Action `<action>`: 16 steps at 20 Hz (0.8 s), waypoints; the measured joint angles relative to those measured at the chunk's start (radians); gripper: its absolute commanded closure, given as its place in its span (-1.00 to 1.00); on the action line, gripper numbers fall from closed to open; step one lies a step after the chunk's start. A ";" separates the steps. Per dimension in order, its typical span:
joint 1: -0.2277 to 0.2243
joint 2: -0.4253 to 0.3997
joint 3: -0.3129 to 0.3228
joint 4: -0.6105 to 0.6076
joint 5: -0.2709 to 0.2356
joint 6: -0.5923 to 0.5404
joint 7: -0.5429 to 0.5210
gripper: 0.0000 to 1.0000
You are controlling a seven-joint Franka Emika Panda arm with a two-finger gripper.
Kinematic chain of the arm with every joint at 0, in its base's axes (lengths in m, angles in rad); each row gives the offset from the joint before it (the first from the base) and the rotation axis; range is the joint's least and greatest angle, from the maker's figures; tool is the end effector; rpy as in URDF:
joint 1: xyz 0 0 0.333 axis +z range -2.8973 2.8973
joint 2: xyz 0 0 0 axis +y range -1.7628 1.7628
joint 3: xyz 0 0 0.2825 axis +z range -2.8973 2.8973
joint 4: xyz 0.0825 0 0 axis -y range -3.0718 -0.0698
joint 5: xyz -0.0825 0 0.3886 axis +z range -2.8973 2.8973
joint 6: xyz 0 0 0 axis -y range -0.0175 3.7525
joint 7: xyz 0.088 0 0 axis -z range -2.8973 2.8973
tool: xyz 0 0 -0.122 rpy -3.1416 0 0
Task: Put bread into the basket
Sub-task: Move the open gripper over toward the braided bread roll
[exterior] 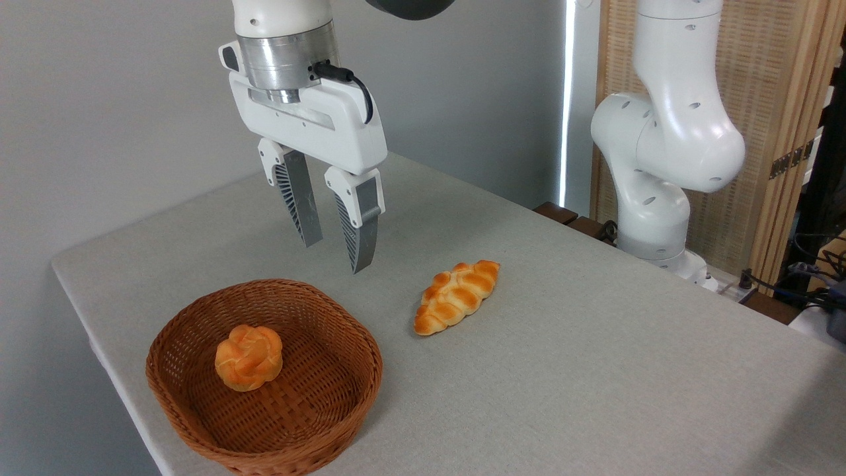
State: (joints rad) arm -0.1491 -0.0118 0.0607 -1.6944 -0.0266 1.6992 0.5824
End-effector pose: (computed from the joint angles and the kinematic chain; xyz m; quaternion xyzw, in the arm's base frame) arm 0.5621 -0.0526 0.5346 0.9447 -0.3276 0.0114 0.0111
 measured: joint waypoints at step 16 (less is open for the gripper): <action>0.001 -0.106 0.001 -0.132 0.000 -0.020 0.000 -1.00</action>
State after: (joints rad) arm -0.1485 -0.1175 0.0614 -1.8260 -0.0266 1.6792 0.5823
